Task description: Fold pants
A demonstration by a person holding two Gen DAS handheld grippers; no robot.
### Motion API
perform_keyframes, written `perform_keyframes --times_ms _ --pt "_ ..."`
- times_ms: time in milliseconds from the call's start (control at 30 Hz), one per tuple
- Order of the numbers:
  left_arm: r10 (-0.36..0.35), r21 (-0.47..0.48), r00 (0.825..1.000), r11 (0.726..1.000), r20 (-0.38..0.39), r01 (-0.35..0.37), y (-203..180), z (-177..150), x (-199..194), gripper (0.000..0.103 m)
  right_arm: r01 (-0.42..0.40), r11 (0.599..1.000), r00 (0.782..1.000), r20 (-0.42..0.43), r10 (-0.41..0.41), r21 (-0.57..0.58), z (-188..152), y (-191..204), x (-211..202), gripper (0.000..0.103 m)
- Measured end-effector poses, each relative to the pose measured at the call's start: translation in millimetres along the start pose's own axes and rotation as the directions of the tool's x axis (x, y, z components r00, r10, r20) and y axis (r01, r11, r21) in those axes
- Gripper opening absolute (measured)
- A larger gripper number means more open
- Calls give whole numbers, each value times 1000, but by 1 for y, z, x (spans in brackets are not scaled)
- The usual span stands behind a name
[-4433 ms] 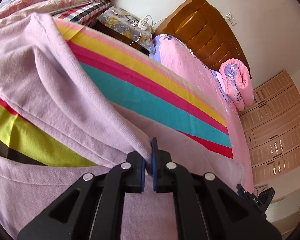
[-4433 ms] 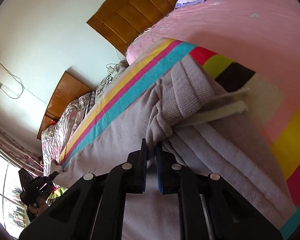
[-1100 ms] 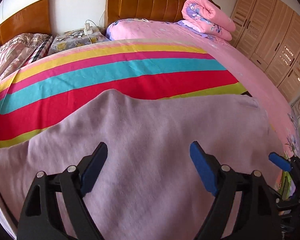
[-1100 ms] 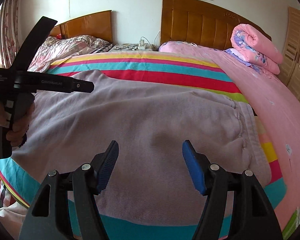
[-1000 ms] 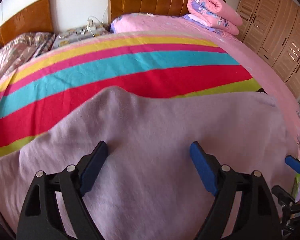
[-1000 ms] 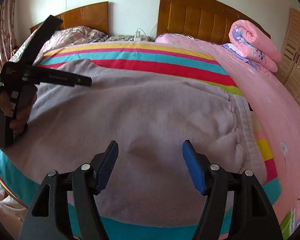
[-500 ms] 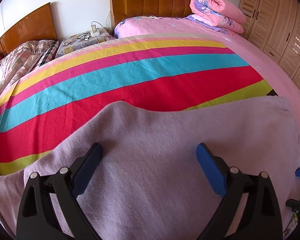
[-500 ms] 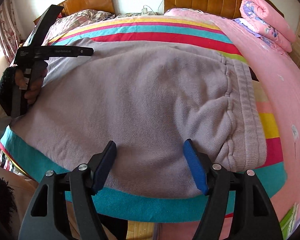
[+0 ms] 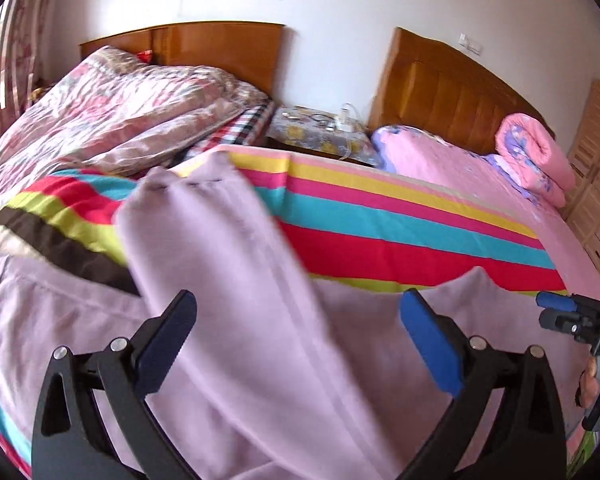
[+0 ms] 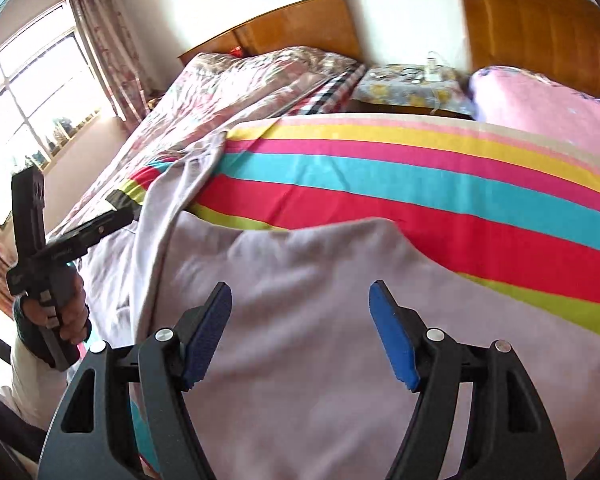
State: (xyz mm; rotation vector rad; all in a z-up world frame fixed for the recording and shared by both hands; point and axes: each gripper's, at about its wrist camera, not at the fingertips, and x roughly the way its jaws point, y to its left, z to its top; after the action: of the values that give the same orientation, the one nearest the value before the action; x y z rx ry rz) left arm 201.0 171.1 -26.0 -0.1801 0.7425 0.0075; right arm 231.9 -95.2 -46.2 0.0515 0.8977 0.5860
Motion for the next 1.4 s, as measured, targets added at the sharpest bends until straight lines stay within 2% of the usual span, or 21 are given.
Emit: perform_keyframes --times_ms 67,133,200,267,300,433,533,600,633,667,733,767,833,900,967,1033,1167,1267,1300,1333,1400 --pt "96 -81 995 992 -16 -97 62 -10 -10 102 -94 996 995 -37 93 -8 27 9 40 69" --pt "197 -158 979 966 -50 -202 120 -19 -15 102 -172 985 981 -86 173 20 56 15 84 69" --pt "250 -222 965 939 -84 -262 169 -27 -18 102 -246 968 959 -130 251 60 84 22 127 69" --pt "306 -284 945 902 -113 -326 206 -34 -25 101 -277 957 942 -175 287 83 108 31 168 69" --pt "313 -307 943 892 -110 -332 218 -37 -30 101 -277 956 938 -189 290 93 118 36 185 69" --pt "346 -339 930 866 -127 -369 239 -46 -46 102 -265 960 929 -242 280 91 143 56 237 68" --pt "344 -335 930 867 -134 -369 242 -51 -50 102 -235 968 929 -274 249 83 145 66 259 61" --pt "347 -331 928 867 -136 -372 243 -54 -50 102 -249 965 923 -283 263 84 145 70 263 52" --pt "347 -333 928 866 -134 -372 242 -56 -53 102 -259 962 920 -284 272 85 144 72 262 41" --pt "346 -337 929 866 -129 -369 242 -57 -55 102 -269 960 916 -287 280 78 143 74 262 36" --pt "344 -351 931 863 -121 -364 244 -56 -55 102 -276 959 913 -295 281 58 140 81 263 30" --pt "341 -359 933 861 -115 -359 247 -55 -56 102 -266 963 920 -288 266 41 139 84 259 13" --pt "334 -373 937 861 -101 -347 249 -54 -61 102 -251 968 943 -232 240 -20 140 97 248 9" --pt "334 -379 939 861 -80 -339 248 -53 -70 102 -288 954 946 -182 269 -88 139 123 228 9" --pt "340 -391 939 857 -61 -336 248 -51 -80 102 -315 929 944 -166 286 -195 132 164 205 9" --pt "352 -414 935 845 -45 -338 250 -52 -91 102 -332 879 943 -157 295 -342 115 211 181 9" --pt "382 -476 924 808 -28 -349 261 -60 -115 102 -400 739 916 -216 338 -543 58 288 156 9" --pt "401 -501 916 787 -26 -359 269 -68 -130 102 -391 627 920 -284 269 -674 2 326 161 11" --pt "409 -502 912 783 -28 -367 270 -70 -134 102 -381 596 924 -298 239 -707 -16 333 166 19" --pt "415 -502 909 780 -32 -373 272 -72 -137 102 -372 579 928 -307 212 -725 -30 335 170 22" --pt "418 -495 908 781 -38 -381 273 -74 -141 102 -381 579 923 -327 201 -720 -45 330 173 32"
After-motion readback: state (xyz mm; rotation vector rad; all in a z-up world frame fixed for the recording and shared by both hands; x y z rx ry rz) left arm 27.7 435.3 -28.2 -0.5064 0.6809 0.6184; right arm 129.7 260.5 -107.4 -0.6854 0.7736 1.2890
